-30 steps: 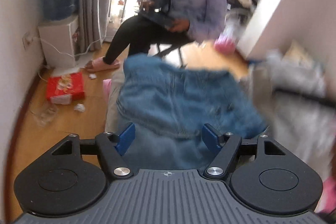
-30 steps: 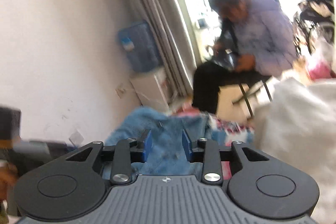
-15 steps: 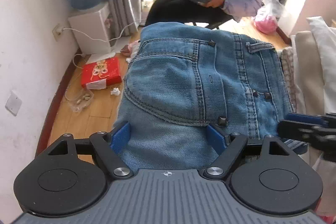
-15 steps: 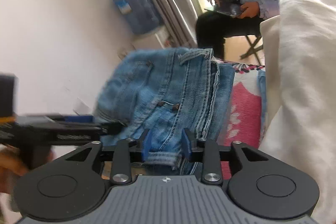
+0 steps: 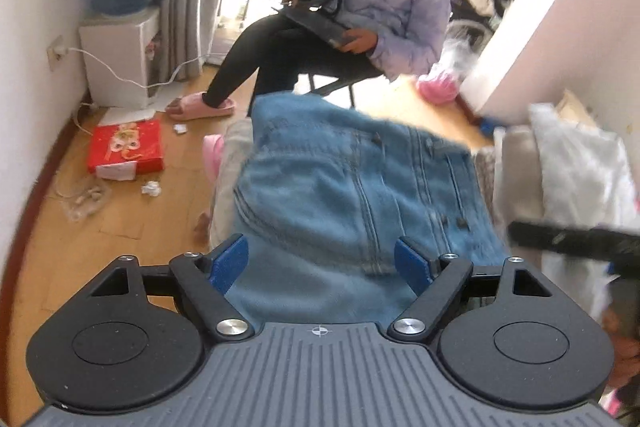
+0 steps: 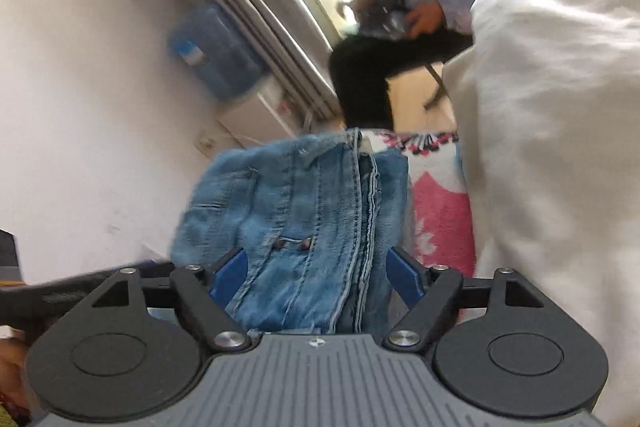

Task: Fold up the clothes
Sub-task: 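Lower the folded jeans onto the clothes stack with both tools, then open both tools and release the jeans on the stack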

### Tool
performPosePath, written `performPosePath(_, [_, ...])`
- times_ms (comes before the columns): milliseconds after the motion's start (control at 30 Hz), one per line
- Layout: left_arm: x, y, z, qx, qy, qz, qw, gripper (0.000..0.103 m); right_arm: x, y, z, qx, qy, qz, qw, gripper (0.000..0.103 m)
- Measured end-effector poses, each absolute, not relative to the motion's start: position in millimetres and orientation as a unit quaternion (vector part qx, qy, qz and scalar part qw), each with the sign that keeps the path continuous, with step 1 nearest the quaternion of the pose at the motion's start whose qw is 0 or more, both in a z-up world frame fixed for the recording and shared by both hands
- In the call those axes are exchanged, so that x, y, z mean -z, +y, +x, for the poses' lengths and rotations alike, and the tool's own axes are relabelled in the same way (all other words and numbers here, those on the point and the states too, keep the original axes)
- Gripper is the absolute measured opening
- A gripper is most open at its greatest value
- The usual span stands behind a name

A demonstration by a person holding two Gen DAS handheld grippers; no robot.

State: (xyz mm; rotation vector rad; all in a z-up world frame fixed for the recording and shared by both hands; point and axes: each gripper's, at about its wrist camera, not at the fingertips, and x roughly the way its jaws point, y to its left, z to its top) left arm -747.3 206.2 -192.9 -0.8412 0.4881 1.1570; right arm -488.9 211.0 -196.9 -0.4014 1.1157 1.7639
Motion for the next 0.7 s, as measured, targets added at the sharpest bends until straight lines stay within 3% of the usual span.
performPosePath(100, [212, 223, -757, -0.503, 0.211, -0.405, 0.734, 0.081, 212, 226, -499, -0.699, 0.494, -0.186, 0.482, 0.08])
performPosePath(133, [220, 227, -759, -0.496, 0.213, -0.412, 0.734, 0.081, 217, 229, -502, -0.693, 0.503, -0.192, 0.48, 0.066])
performPosePath(200, [238, 231, -764, -0.481, 0.206, -0.437, 0.731, 0.081, 222, 225, -503, -0.688, 0.513, -0.187, 0.479, 0.055])
performPosePath(233, [244, 232, -768, -0.475, 0.192, -0.451, 0.731, 0.081, 222, 220, -503, -0.686, 0.516, -0.181, 0.479, 0.043])
performPosePath(333, [248, 233, -771, -0.453, 0.168, -0.468, 0.74, 0.079, 218, 199, -496, -0.675, 0.536, -0.161, 0.481, 0.029])
performPosePath(500, [253, 235, -766, -0.428, 0.159, -0.468, 0.757, 0.079, 220, 182, -493, -0.668, 0.528, -0.166, 0.497, 0.028])
performPosePath(700, [252, 229, -770, -0.44, 0.139, -0.474, 0.75, 0.079, 198, 183, -492, -0.683, 0.481, -0.21, 0.508, 0.042])
